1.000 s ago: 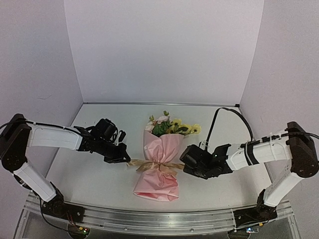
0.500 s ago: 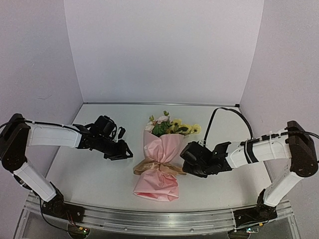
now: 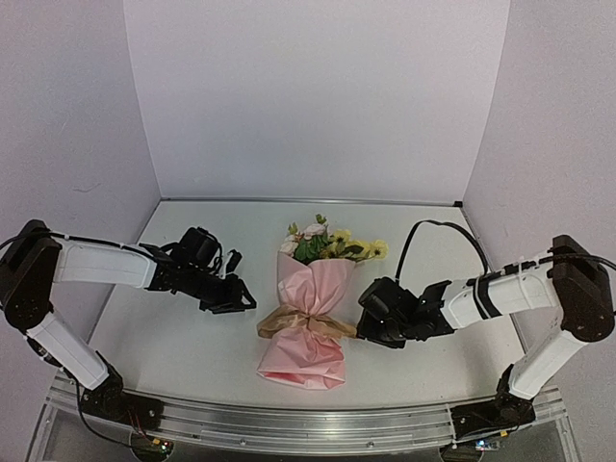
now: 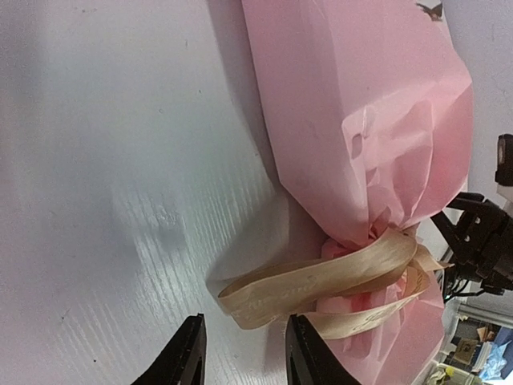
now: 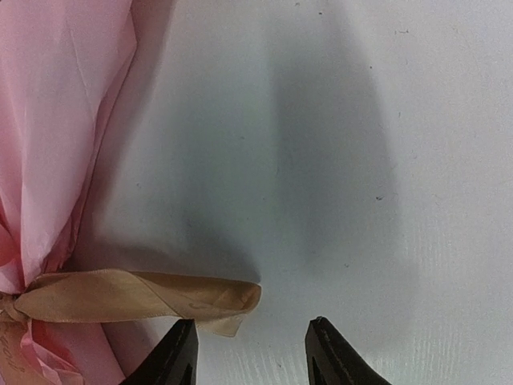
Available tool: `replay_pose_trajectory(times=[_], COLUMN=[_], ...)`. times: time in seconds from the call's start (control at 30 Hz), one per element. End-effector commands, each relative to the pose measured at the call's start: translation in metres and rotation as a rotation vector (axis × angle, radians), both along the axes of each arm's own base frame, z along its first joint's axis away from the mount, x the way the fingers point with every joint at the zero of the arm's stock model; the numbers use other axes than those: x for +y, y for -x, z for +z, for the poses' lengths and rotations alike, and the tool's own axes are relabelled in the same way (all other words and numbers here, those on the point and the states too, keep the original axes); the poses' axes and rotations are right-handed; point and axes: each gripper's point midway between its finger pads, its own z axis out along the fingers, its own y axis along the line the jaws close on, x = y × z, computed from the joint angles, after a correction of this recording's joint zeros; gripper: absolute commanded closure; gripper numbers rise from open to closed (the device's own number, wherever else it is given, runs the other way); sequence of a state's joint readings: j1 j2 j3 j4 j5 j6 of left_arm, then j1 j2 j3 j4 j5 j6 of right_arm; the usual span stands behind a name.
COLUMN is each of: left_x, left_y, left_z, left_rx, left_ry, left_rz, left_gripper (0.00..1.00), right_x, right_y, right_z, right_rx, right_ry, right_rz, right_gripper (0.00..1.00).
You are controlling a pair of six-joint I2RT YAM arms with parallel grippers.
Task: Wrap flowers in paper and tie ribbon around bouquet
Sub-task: Tie the half-tied ribbon around the folded bouquet.
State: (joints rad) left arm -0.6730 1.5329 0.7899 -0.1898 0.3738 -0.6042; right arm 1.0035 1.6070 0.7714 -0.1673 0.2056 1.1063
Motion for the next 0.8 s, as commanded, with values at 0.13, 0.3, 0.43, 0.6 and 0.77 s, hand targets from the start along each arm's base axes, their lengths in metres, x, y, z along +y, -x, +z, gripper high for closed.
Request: replay_pose_trajectory(times=[0.13, 0.3, 0.43, 0.6, 0.77], left_x=[-0.002, -0.008, -0.015, -0.019, -0.023], left_y=[0.028, 0.032, 0.027, 0.016, 0.01], left_z=[-0.021, -0.035, -0.038, -0.046, -0.048], left_rx=[-0.012, 0.0, -0.005, -0.008, -0.019], left_ry=[-0.064, -0.101, -0.108, -0.145, -0.164], left_rz=[-0.064, -0.057, -0.043, 0.003, 0.017], left_gripper=[0.61, 0.61, 0.58, 0.57, 0.57], right_x=[0.009, 0.013, 0.012, 0.013, 0.014], right_y=[-0.003, -0.005, -0.006, -0.009, -0.01], right_z=[-0.004, -0.005, -0.006, -0.004, 0.0], right_rx=[-0.015, -0.015, -0.017, -0.027, -0.034], right_ry=[0.008, 0.008, 0.012, 0.013, 0.02], right_rz=[0.059, 0.06, 0.05, 0.04, 0.037], right_gripper=[0.52, 0.53, 0.53, 0.52, 0.5])
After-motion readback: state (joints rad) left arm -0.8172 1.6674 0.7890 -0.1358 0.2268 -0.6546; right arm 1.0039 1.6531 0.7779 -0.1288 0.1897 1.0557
